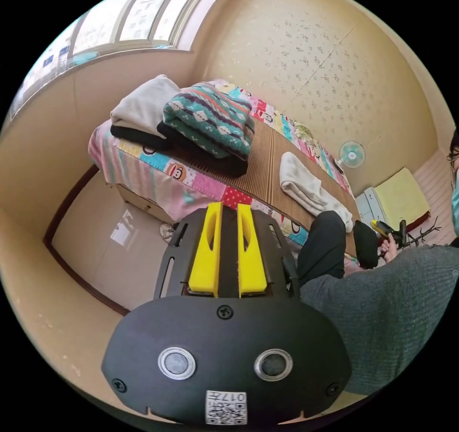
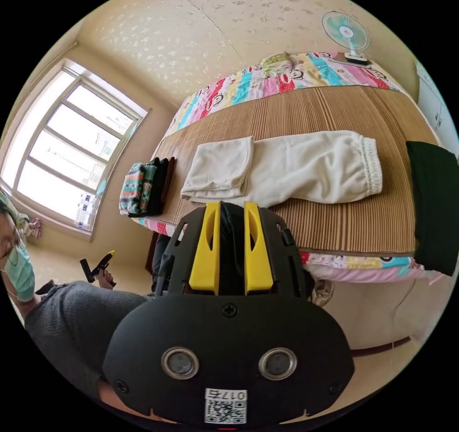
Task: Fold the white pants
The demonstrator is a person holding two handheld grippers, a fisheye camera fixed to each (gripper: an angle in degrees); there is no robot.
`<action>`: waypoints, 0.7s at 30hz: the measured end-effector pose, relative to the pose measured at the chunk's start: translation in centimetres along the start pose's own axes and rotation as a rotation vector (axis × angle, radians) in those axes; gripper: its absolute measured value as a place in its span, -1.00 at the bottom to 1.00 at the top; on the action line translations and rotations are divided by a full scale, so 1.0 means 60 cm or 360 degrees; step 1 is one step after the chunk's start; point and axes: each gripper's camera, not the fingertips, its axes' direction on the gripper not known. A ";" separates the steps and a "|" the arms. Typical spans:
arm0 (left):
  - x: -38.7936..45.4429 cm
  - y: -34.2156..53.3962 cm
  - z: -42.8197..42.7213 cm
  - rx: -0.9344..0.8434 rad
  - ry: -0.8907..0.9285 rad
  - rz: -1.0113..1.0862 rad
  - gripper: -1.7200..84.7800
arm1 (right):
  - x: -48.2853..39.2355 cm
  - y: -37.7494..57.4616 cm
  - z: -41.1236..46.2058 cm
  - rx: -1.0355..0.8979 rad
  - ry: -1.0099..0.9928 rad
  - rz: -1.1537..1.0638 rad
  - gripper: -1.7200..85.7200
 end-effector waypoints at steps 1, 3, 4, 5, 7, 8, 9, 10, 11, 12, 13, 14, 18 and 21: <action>-0.002 0.002 -0.006 0.0006 0.0009 -0.0011 -0.82 | -0.005 0.024 -0.023 0.0026 0.0060 0.0022 -0.81; -0.004 0.024 -0.029 0.0088 0.0017 -0.0068 -0.83 | -0.012 0.060 -0.052 0.0057 0.0134 0.0052 -0.83; -0.005 0.031 -0.032 0.0118 0.0005 -0.0094 -0.83 | -0.015 0.085 -0.070 0.0066 0.0189 0.0064 -0.86; -0.008 0.044 -0.032 0.0162 -0.0016 -0.0175 -0.83 | -0.015 0.098 -0.079 0.0095 0.0233 0.0092 -0.88; -0.010 0.050 -0.023 0.0178 0.0045 -0.0277 -0.84 | -0.010 0.149 -0.107 0.0355 0.0364 0.0297 -0.91; -0.005 0.044 -0.013 0.0180 0.0130 -0.0255 -0.84 | -0.010 0.158 -0.111 0.0423 0.0353 0.0330 -0.92; 0.006 0.030 -0.002 0.0168 0.0193 -0.0207 -0.84 | -0.010 0.167 -0.111 0.0516 0.0276 0.0338 -0.93; 0.013 0.020 0.002 0.0156 0.0208 -0.0179 -0.84 | -0.011 0.163 -0.104 0.0538 0.0184 0.0312 -0.94; 0.030 -0.003 0.009 0.0143 0.0220 -0.0115 -0.84 | -0.013 0.158 -0.099 0.0526 0.0145 0.0305 -0.94; 0.050 -0.025 0.011 0.0153 0.0231 -0.0033 -0.84 | -0.019 0.144 -0.089 0.0487 0.0097 0.0298 -0.94; 0.061 -0.037 0.012 0.0164 0.0240 0.0013 -0.84 | -0.033 0.130 -0.079 0.0456 0.0091 0.0262 -0.94; 0.081 -0.059 0.011 0.0180 0.0264 0.0100 -0.85 | -0.041 0.123 -0.074 0.0445 0.0096 0.0235 -0.94; 0.119 -0.108 0.006 0.0215 0.0477 0.0233 -0.90 | -0.094 0.087 -0.064 0.0439 0.0069 0.0095 -0.95; 0.135 -0.131 0.024 0.0123 0.0503 0.0310 -0.96 | -0.111 0.076 -0.064 0.0449 0.0078 0.0046 -0.95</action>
